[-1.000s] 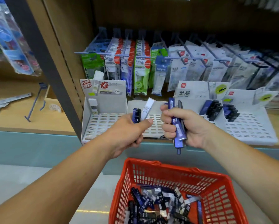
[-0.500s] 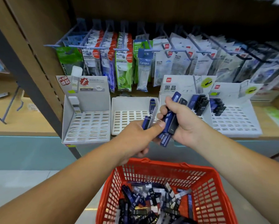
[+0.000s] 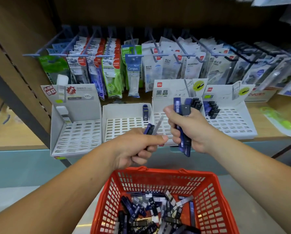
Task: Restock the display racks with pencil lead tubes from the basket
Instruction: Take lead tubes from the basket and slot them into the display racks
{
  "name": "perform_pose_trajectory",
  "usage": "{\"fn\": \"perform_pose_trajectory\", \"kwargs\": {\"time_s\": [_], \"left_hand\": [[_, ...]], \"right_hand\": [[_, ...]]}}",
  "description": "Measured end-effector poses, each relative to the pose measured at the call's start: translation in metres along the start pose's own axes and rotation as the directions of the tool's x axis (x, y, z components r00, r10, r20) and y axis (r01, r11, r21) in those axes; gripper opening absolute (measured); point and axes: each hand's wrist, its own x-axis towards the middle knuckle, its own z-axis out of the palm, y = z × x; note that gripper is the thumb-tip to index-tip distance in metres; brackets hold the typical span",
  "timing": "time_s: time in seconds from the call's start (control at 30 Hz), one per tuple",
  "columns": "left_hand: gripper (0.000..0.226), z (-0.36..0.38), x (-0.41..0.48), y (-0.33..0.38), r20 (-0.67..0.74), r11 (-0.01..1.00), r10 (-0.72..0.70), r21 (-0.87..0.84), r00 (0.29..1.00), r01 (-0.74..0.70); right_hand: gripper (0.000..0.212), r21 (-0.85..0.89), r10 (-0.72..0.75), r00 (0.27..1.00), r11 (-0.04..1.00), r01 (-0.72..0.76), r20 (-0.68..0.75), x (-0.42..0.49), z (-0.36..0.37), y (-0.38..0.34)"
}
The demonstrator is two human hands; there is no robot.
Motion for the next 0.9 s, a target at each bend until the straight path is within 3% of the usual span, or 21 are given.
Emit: {"fn": "perform_pose_trajectory", "kwargs": {"time_s": [0.1,0.17,0.23,0.33,0.47,0.53,0.63,0.8,0.9], "left_hand": [[0.033,0.005,0.006,0.004,0.074,0.999,-0.033,-0.026,0.997,0.035],[0.027,0.009,0.011,0.007,0.095,0.999,-0.037,-0.037,0.995,0.04],[0.035,0.012,0.016,0.007,0.128,0.998,-0.042,-0.03,0.991,0.046],[0.05,0.02,0.023,0.005,0.142,1.0,-0.02,-0.008,0.99,0.021],[0.046,0.032,0.03,0.005,-0.059,0.994,0.105,0.034,0.993,-0.103],[0.027,0.038,0.029,0.007,-0.172,0.986,0.166,0.054,0.971,-0.159],[0.018,0.049,0.028,0.011,-0.317,0.971,0.226,0.141,0.921,-0.19],[0.011,0.077,0.037,0.026,-0.336,0.952,0.26,0.245,0.905,-0.182],[0.017,0.076,0.05,0.02,-0.433,0.926,0.33,0.323,0.839,-0.198]], "right_hand": [[0.013,-0.131,-0.037,0.996,0.99,0.048,0.086,-0.004,-0.006,-0.002],[0.009,-0.179,-0.072,0.997,0.981,0.075,0.024,-0.005,-0.012,-0.001],[0.016,-0.18,-0.111,0.993,0.979,0.1,-0.052,-0.003,-0.023,0.002],[0.016,-0.16,-0.092,0.995,0.983,0.084,-0.04,-0.002,-0.041,0.005],[0.012,-0.124,-0.079,0.996,0.99,0.074,-0.039,-0.006,-0.058,0.003],[0.013,-0.13,-0.098,0.987,0.988,0.081,-0.124,-0.009,-0.07,0.0],[0.007,-0.136,-0.135,0.96,0.985,0.104,-0.246,-0.015,-0.089,-0.003],[0.004,-0.168,-0.202,0.947,0.972,0.162,-0.252,-0.026,-0.089,-0.007],[0.01,-0.236,-0.246,0.914,0.956,0.174,-0.324,-0.022,-0.086,-0.012]]}}
